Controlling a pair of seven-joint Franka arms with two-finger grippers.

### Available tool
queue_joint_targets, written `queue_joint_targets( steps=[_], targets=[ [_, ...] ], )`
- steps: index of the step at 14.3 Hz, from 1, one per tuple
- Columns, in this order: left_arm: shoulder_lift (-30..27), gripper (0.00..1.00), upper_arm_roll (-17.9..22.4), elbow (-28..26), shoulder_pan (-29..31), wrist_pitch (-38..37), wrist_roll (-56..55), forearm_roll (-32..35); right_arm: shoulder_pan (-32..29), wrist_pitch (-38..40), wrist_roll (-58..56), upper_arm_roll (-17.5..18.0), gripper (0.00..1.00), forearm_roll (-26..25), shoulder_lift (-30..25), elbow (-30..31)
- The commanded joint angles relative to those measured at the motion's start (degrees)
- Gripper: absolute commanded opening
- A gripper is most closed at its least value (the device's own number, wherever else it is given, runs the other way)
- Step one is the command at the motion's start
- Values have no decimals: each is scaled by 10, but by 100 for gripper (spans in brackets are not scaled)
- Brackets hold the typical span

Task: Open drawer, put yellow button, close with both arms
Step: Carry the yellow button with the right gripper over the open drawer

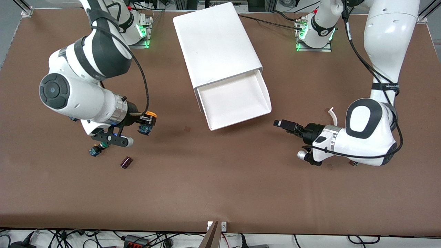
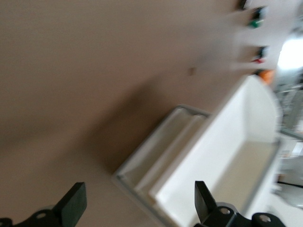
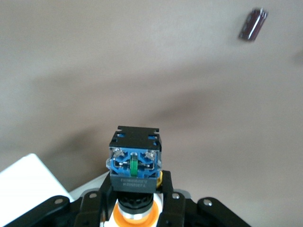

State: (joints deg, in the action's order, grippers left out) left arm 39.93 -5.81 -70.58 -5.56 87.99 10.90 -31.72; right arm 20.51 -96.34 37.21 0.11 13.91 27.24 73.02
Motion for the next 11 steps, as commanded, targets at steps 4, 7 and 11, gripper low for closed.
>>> queue_joint_targets(
  steps=[4, 7, 11],
  targets=[
    [-36, 100, -1, 11, -25, -7, -17, 301, 103, 2, 285, 0, 0, 8, 22, -61],
    [-41, 100, 7, 67, -22, 5, -13, 350, 139, -31, 390, 1, 0, 9, 28, -72],
    [-43, 100, 19, 115, -15, 7, -70, 348, 187, -118, 550, 1, 0, 9, 61, -72]
  ],
)
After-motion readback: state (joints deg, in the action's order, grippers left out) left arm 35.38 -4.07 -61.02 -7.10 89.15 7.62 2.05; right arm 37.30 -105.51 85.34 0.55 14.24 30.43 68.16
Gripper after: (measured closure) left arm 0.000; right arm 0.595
